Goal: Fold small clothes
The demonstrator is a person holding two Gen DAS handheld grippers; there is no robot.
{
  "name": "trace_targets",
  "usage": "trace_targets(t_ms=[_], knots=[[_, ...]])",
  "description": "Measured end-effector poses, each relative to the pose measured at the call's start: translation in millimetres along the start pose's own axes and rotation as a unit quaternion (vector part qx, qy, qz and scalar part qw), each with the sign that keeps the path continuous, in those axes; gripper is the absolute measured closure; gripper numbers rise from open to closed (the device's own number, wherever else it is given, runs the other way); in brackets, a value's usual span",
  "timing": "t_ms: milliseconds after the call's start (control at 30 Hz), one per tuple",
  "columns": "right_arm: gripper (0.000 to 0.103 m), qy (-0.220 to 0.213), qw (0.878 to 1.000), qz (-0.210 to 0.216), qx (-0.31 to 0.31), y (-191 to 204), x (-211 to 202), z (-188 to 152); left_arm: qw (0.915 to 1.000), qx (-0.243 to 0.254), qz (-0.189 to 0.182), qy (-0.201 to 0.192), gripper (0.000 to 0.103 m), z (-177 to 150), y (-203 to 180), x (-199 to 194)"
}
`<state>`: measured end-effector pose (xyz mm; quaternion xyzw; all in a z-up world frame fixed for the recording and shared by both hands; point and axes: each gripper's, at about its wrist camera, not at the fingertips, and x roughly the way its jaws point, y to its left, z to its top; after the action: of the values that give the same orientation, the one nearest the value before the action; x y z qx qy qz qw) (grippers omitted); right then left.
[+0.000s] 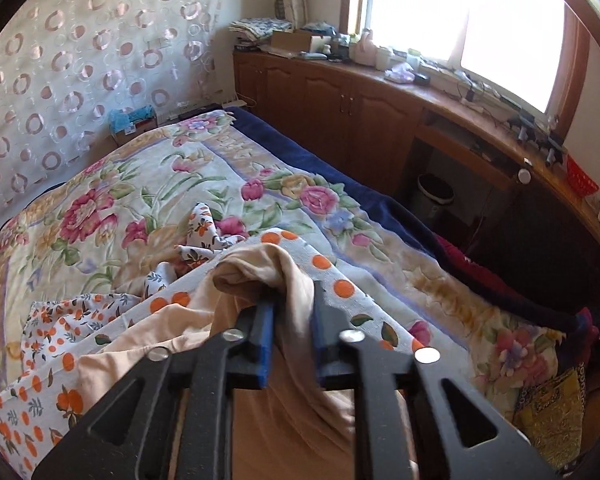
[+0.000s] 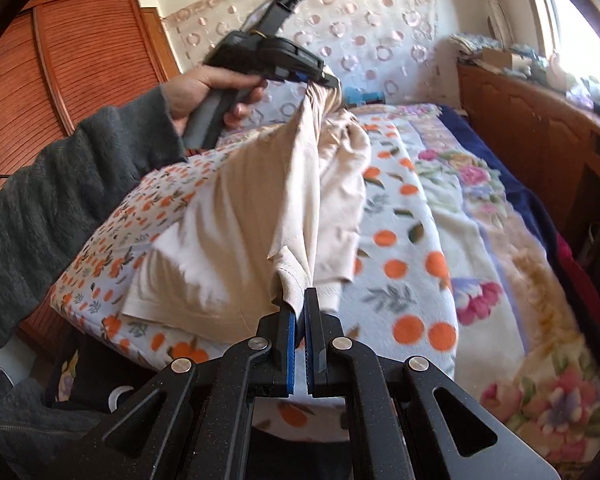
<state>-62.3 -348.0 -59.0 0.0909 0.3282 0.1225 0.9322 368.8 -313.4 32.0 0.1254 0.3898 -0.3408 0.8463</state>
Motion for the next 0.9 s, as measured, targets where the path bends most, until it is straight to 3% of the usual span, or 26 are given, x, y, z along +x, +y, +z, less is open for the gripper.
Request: trace_targets(t_ms=[33,133,200,300,333,367,433,733,900], knots=[[0.100,0.004,1.000,0.002,0.006,-3,3,3,1.0000,0.004,-0.002,-0.003,0.051,0,-4,0],[0.100,0.013,1.000,0.004,0.015,-1,6,7,0.9997,0.012,0.001,-0.020,0.026,-3,-7,-12],[0.099,0.018,1.000,0.004,0.012,1,10,10,0.9995,0.013,-0.004,-0.029,0.025,-8,-7,-24],[0.087,0.025,1.000,-0.014,-0.004,7,10,14,0.9992,0.020,-0.001,-0.034,0.025,-23,-7,-42],[0.078,0.022,1.000,-0.016,-0.005,7,8,15,0.9991,0.021,-0.002,-0.035,0.025,-32,-5,-49],[0.062,0.019,1.000,-0.019,-0.005,7,7,16,0.9992,0.022,-0.006,-0.033,0.025,-41,-3,-54],[0.046,0.010,1.000,-0.028,-0.005,5,8,15,0.9995,0.019,-0.001,-0.026,0.025,-62,4,-64],[0.046,0.011,0.999,-0.045,-0.027,8,43,47,0.9996,-0.016,0.023,0.004,0.025,-164,21,-97],[0.046,0.036,0.997,-0.059,-0.037,-1,68,52,0.9984,-0.054,0.012,0.010,0.025,-205,23,-106]])
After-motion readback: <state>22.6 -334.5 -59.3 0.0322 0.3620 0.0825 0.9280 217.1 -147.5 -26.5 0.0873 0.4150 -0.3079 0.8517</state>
